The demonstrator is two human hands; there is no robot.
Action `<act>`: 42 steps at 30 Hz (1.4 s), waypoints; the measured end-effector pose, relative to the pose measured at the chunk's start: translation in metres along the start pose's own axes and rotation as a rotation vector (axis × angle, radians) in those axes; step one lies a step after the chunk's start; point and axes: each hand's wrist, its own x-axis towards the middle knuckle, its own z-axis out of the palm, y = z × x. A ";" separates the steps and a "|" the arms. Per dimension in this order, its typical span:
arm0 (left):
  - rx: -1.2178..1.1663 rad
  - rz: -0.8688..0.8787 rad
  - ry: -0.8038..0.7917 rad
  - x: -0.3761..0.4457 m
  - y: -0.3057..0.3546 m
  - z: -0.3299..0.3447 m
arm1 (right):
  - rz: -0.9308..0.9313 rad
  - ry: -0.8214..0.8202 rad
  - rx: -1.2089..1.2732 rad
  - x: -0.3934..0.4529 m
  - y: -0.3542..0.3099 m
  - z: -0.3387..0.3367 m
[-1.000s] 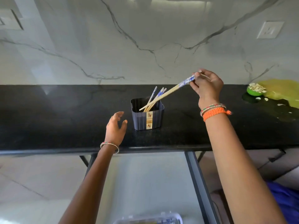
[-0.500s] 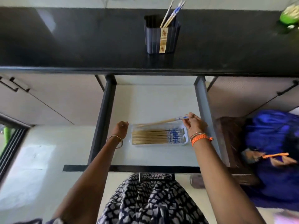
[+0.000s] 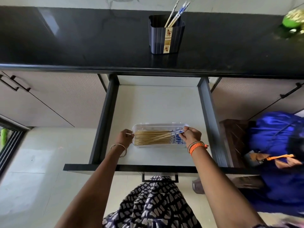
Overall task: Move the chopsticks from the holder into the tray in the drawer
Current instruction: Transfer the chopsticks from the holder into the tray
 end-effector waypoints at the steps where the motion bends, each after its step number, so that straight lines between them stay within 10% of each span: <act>1: -0.001 0.002 0.004 0.001 -0.001 0.000 | -0.014 0.002 -0.058 0.001 0.002 0.000; 20: -0.093 -0.036 -0.040 0.005 -0.005 0.000 | -0.683 -0.084 -1.940 -0.036 0.003 0.040; 26: -0.094 -0.016 -0.039 0.004 -0.006 0.000 | -0.824 -0.771 -1.600 -0.032 0.018 0.053; 36: 0.073 0.076 0.101 0.004 0.032 -0.006 | -0.868 -0.681 -1.632 -0.028 -0.019 0.040; 42: 0.015 0.400 0.160 0.024 0.162 -0.028 | -1.068 -0.422 -1.213 -0.037 -0.149 0.074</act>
